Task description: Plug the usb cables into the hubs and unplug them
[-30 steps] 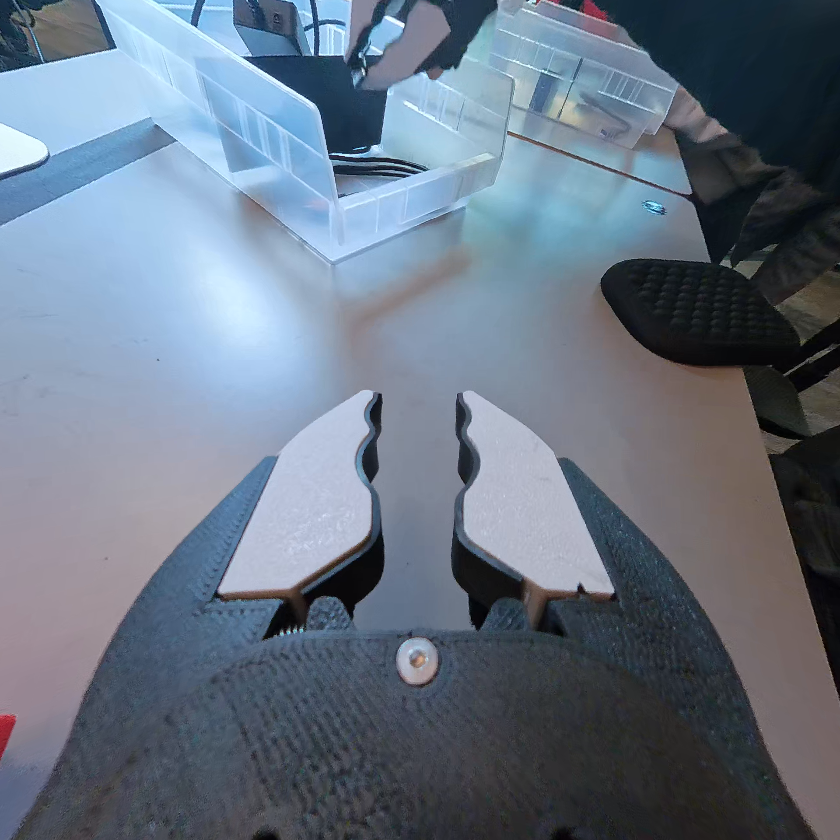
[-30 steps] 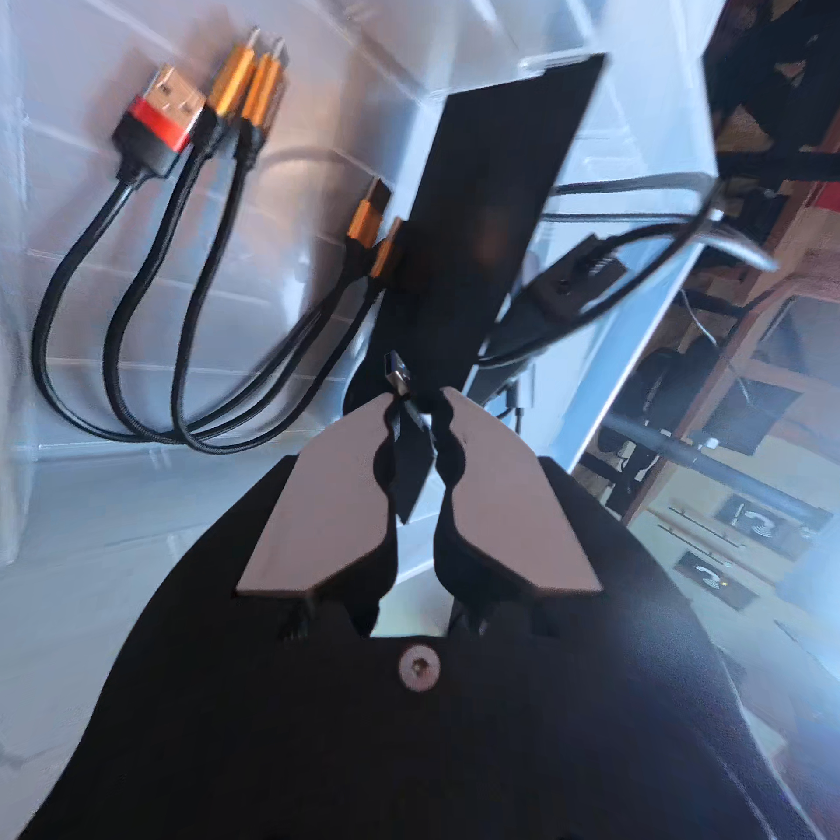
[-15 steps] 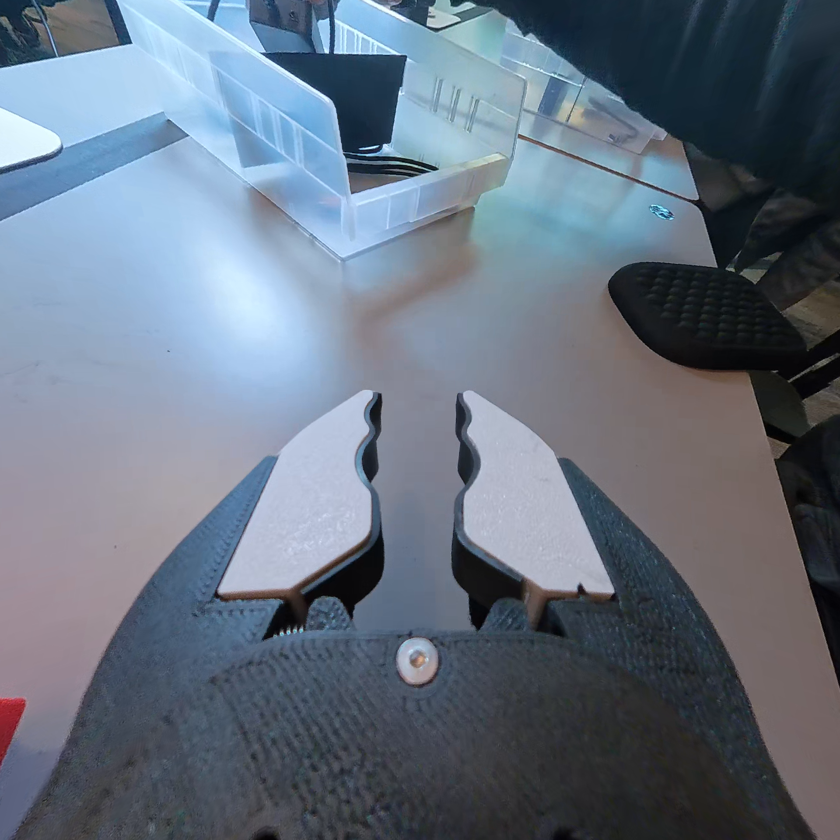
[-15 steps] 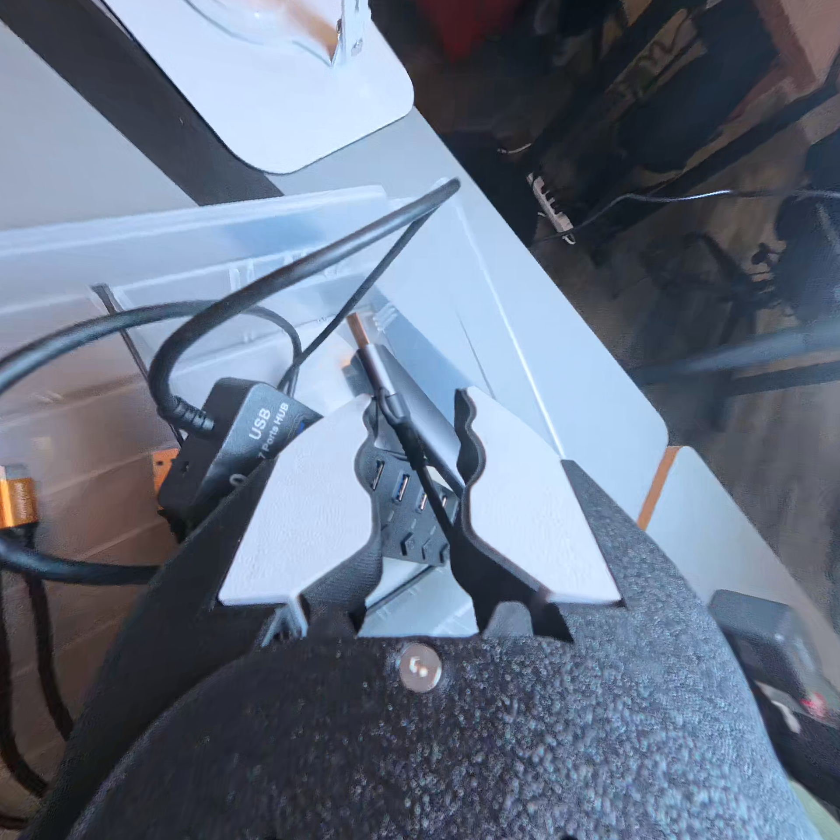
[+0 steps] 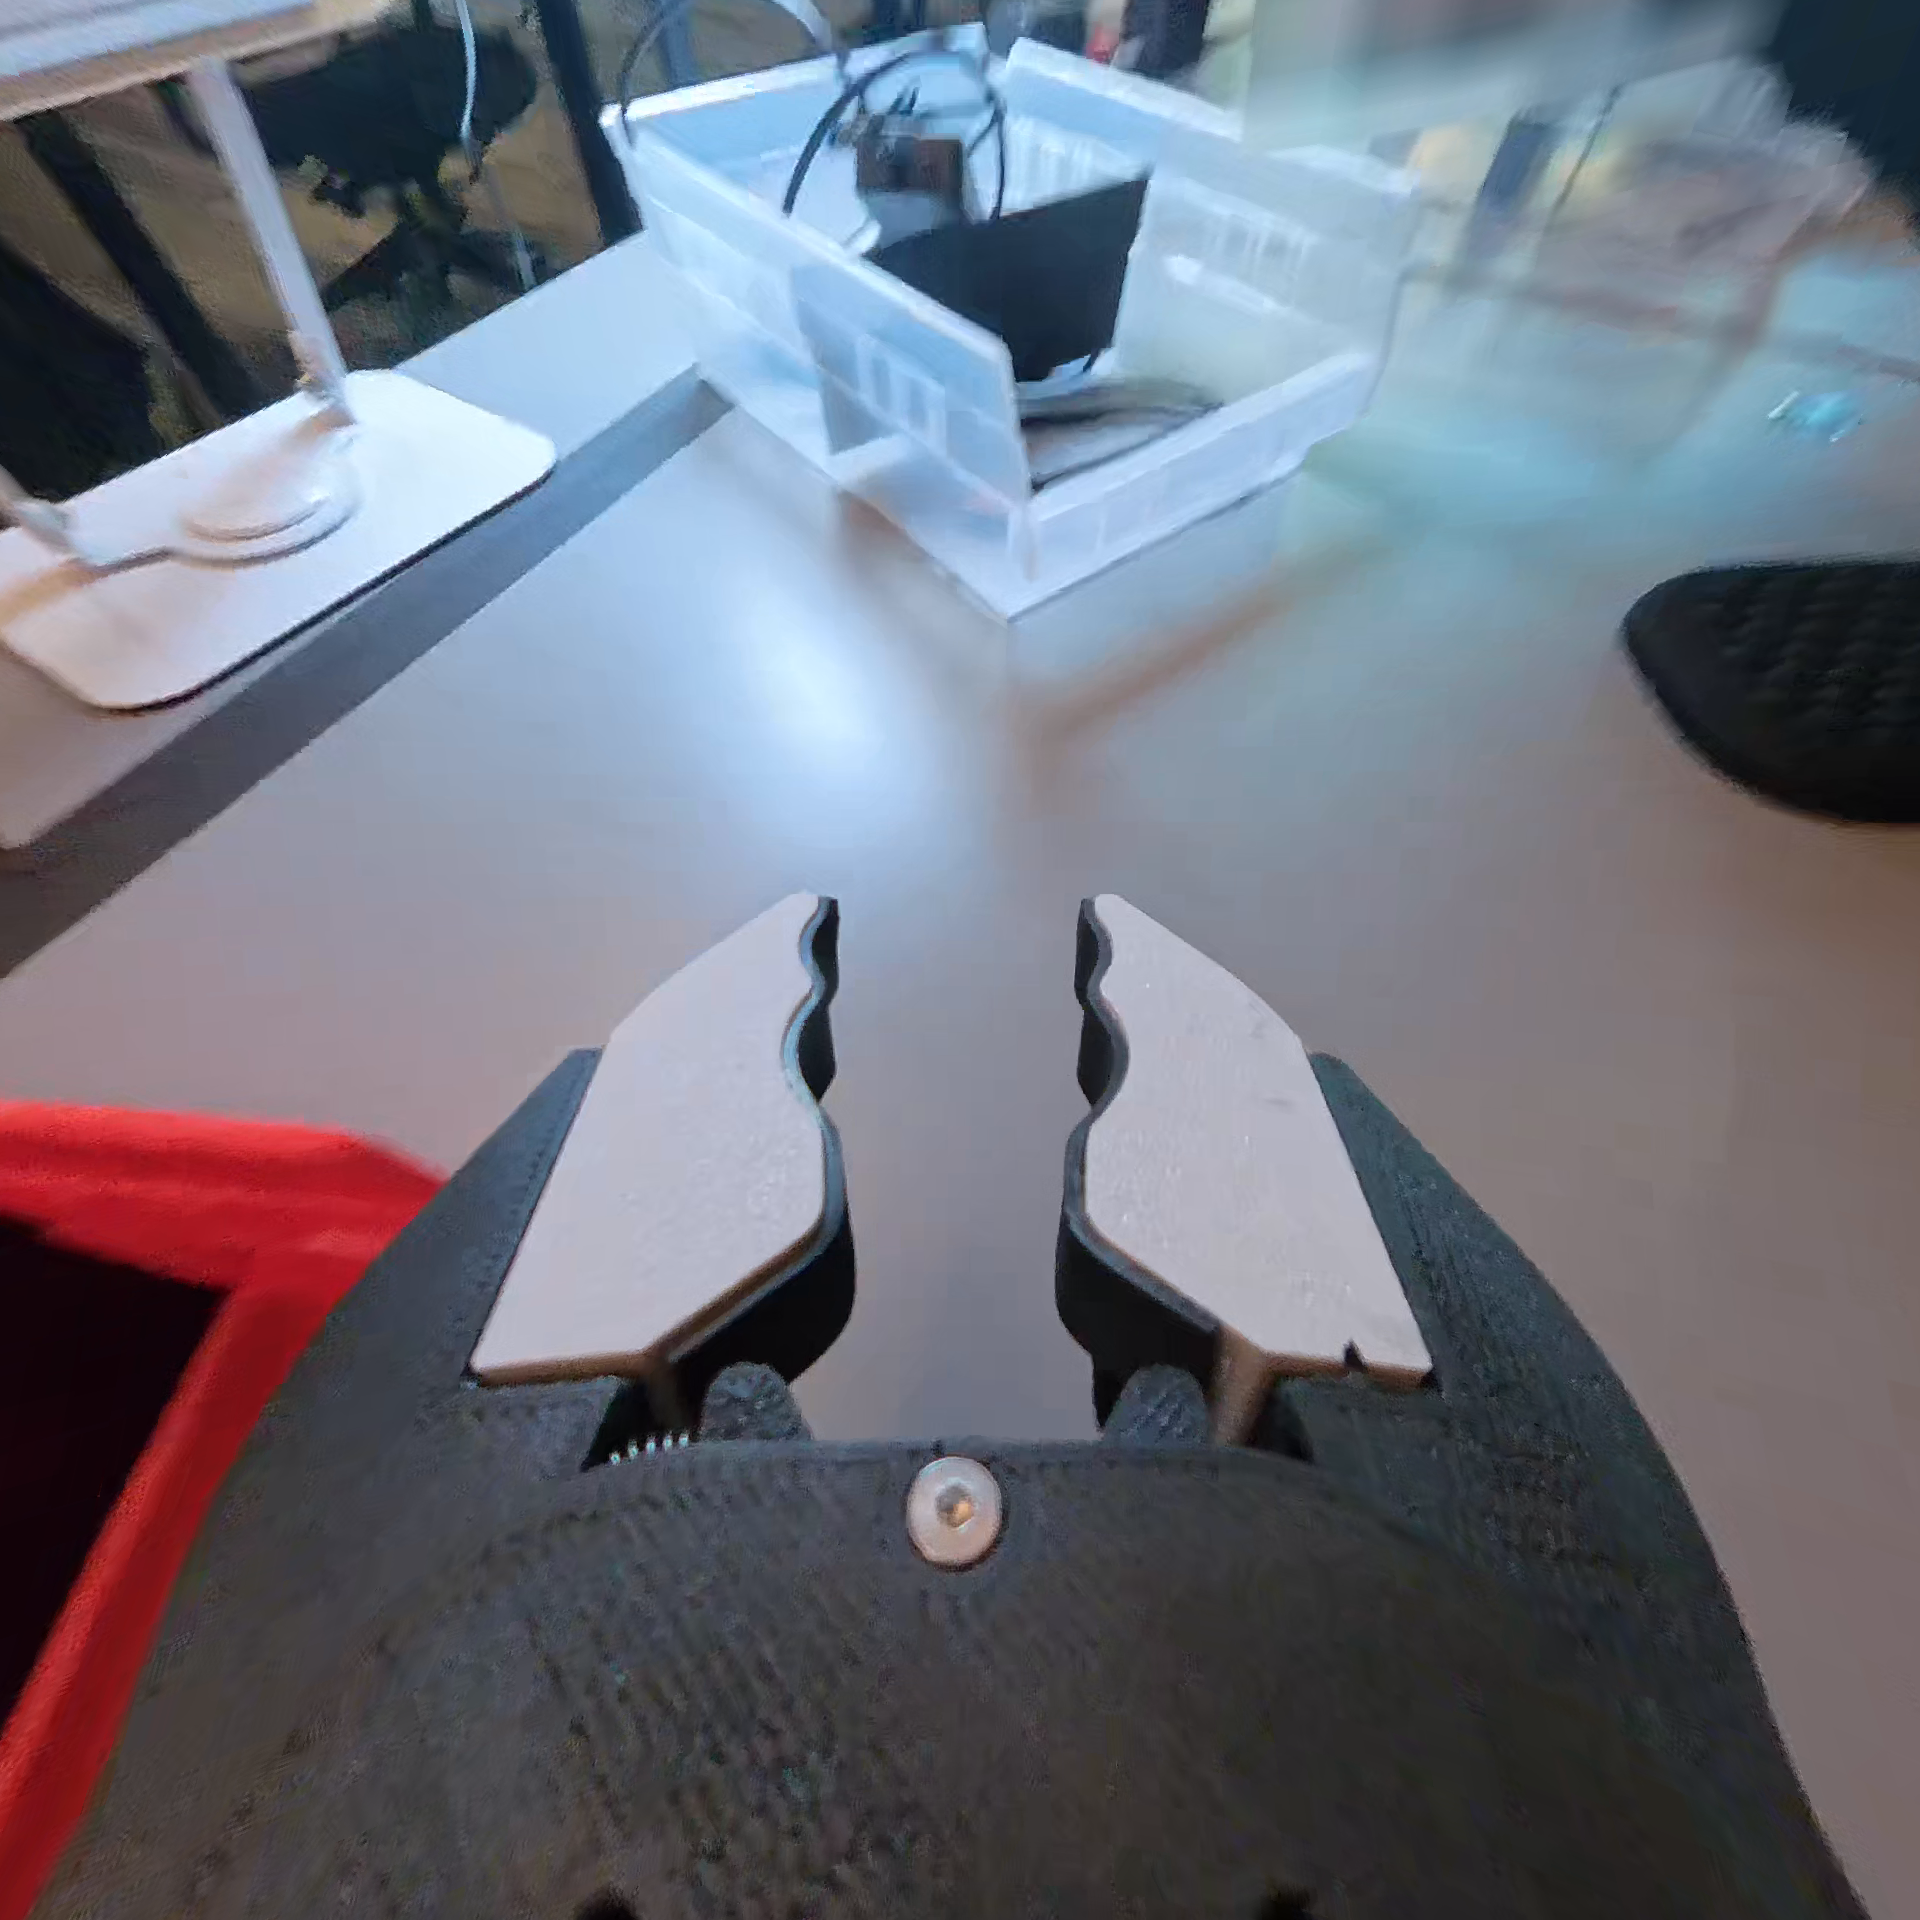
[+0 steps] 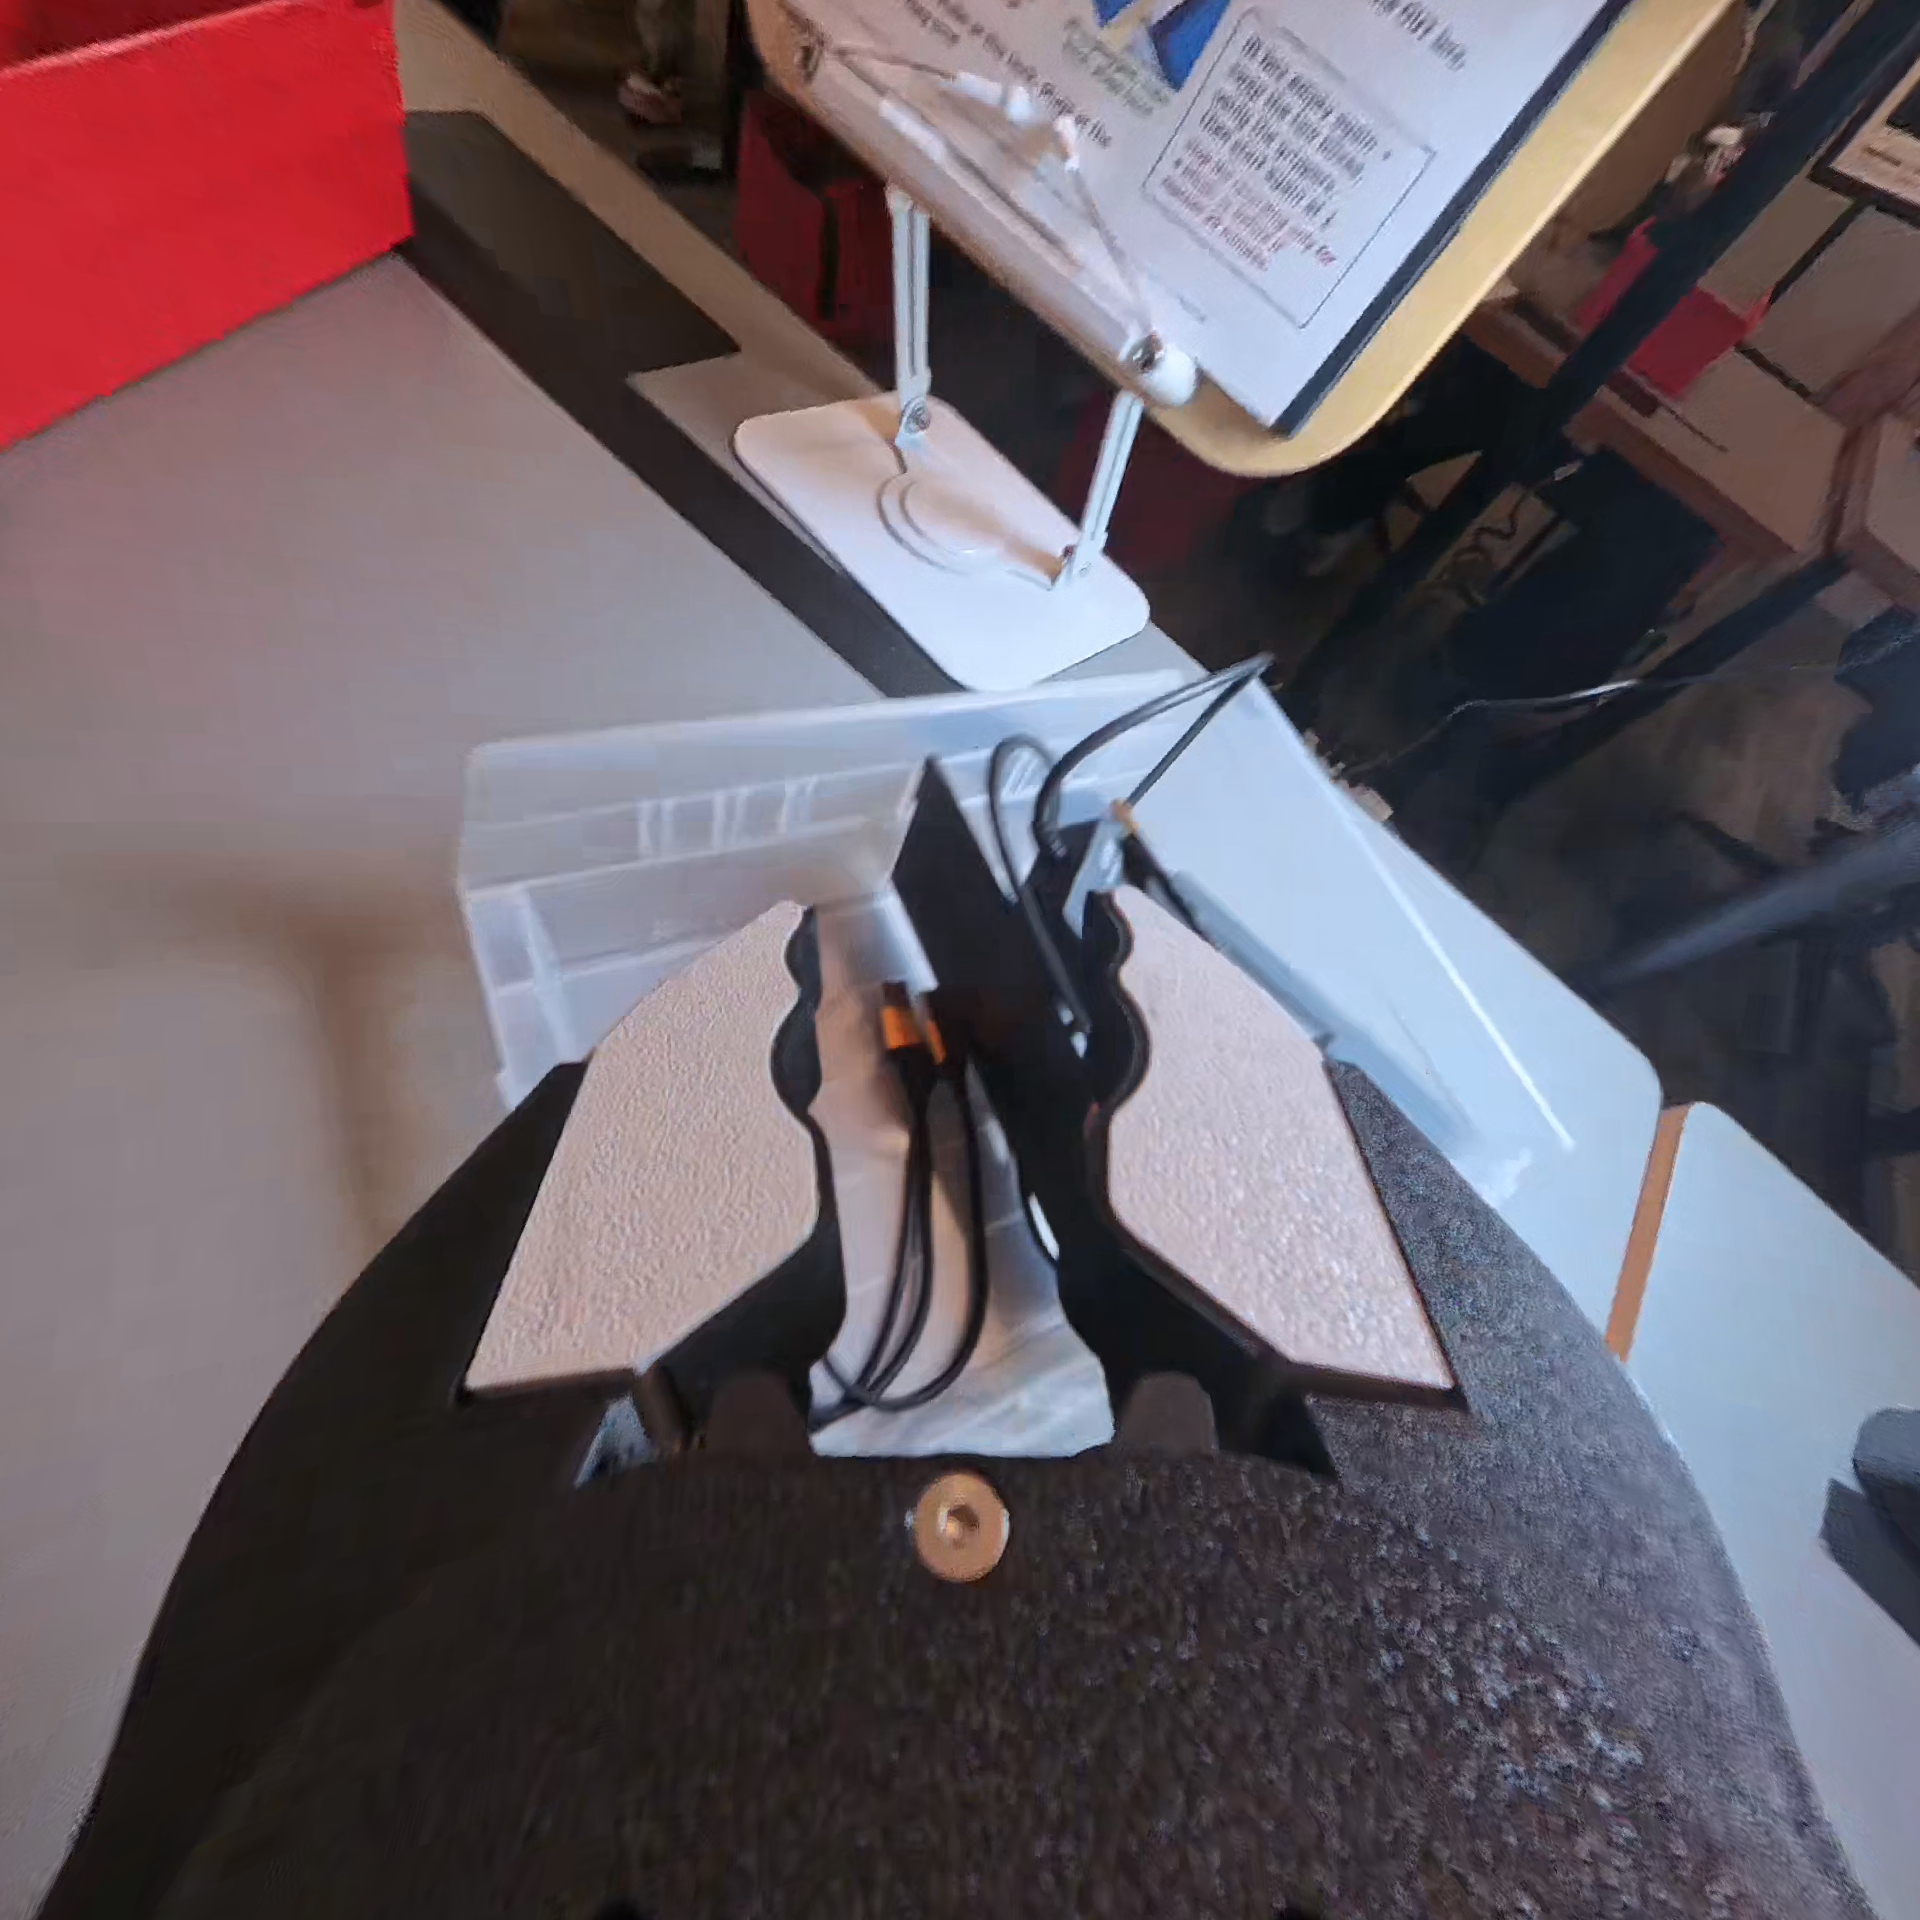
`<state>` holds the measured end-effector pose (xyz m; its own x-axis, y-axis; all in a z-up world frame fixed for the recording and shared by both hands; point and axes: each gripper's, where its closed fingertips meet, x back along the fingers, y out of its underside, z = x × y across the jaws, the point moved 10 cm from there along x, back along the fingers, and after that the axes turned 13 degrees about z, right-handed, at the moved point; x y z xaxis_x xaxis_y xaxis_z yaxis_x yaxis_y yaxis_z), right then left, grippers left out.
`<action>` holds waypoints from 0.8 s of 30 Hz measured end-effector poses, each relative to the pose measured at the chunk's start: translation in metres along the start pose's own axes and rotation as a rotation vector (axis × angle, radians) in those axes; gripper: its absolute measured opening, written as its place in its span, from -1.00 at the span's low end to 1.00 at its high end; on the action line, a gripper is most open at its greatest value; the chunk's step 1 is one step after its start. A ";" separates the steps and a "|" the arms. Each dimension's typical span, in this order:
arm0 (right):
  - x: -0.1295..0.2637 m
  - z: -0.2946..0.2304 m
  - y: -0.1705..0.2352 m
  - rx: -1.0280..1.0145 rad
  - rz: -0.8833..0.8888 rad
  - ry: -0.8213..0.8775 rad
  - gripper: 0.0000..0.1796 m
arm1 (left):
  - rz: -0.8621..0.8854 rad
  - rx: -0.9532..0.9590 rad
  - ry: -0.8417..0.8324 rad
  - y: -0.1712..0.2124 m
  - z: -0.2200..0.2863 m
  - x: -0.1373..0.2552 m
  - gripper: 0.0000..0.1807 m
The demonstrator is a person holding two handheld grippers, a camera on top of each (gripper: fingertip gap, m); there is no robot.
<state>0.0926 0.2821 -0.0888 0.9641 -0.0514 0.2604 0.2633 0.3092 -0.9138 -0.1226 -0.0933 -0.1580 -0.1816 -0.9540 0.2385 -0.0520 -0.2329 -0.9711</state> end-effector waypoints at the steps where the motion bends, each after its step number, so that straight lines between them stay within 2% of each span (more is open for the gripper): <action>1: 0.004 -0.015 0.006 0.017 -0.048 -0.012 -0.45 | -0.069 -0.048 -0.040 -0.003 -0.005 0.009 -0.53; 5: 0.011 -0.068 0.038 0.102 -0.247 -0.055 -0.46 | -0.371 -0.206 -0.237 0.003 -0.028 0.045 -0.44; 9: -0.003 -0.093 0.064 0.293 -0.453 -0.056 -0.45 | -0.696 -0.250 -0.316 0.038 -0.057 0.062 -0.36; 11: -0.018 -0.097 0.070 0.357 -0.507 -0.074 -0.43 | -0.817 -0.313 -0.324 0.058 -0.069 0.059 -0.40; 12: -0.026 -0.098 0.072 0.389 -0.529 -0.087 -0.41 | -0.861 -0.353 -0.299 0.066 -0.071 0.056 -0.52; 13: -0.034 -0.099 0.073 0.426 -0.564 -0.118 -0.40 | -0.806 -0.393 -0.269 0.065 -0.070 0.051 -0.66; 16: -0.051 -0.109 0.077 0.521 -0.603 -0.217 -0.65 | -0.813 -0.502 -0.254 0.063 -0.066 0.030 -0.64; 19: -0.052 -0.115 0.075 0.561 -0.584 -0.243 -0.65 | -0.778 -0.532 -0.208 0.058 -0.059 0.010 -0.66; 24: -0.027 -0.142 0.073 0.602 -0.544 -0.276 -0.65 | -0.667 -0.661 -0.008 0.047 -0.022 -0.035 -0.66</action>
<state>0.0906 0.1719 -0.2071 0.6459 -0.1303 0.7522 0.5488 0.7642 -0.3388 -0.1402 -0.0663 -0.2116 0.0935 -0.6643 0.7416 -0.6904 -0.5799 -0.4324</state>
